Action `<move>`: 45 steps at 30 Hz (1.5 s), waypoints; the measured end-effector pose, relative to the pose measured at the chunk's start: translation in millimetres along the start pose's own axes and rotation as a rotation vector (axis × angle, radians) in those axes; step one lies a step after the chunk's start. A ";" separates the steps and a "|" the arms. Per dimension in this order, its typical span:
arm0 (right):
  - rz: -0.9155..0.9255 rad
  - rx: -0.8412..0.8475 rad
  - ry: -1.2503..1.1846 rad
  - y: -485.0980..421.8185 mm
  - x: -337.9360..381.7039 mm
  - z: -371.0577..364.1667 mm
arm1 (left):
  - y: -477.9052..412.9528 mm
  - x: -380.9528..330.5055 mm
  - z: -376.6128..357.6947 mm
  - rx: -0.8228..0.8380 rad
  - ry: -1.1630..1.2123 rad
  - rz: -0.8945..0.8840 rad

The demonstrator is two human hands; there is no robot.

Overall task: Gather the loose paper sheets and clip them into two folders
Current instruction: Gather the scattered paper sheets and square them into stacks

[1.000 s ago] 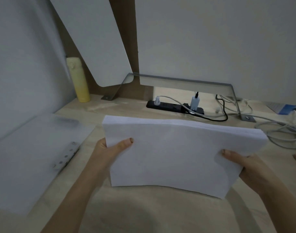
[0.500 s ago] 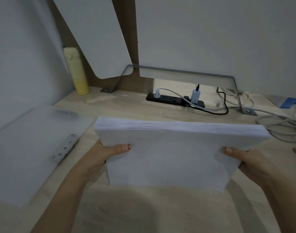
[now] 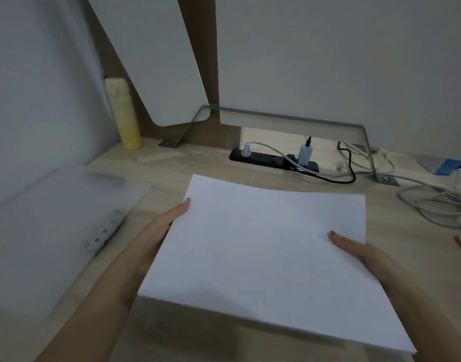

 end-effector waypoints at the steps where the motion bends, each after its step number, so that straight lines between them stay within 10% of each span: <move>1: -0.044 -0.013 -0.040 0.4 -5.9 0.4 | 0.0 2.4 3.3 -0.004 0.093 -0.012; 5: 0.025 -0.065 -0.192 -2.6 -19.7 -2.1 | -1.8 4.7 8.1 0.003 0.484 -0.171; 15: 0.251 0.091 -0.244 -11.5 -38.9 -31.2 | -13.3 7.3 -28.7 -0.589 0.107 -0.353; 30: 0.516 0.197 0.101 2.5 47.8 -57.0 | 37.1 -50.4 -59.5 -0.370 -0.243 -1.001; 45: 0.493 0.219 0.018 -1.7 15.1 -54.4 | 23.2 -10.9 -47.3 -0.467 -0.096 -0.900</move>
Point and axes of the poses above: each hand's wrist, its own y-axis away from the middle knuckle, its own z-axis out of the back of the hand, x = y × z, the point moved 5 cm from there along -y, towards the middle knuckle, and after that the axes turned 11 degrees about -y, right-handed, at the moved point
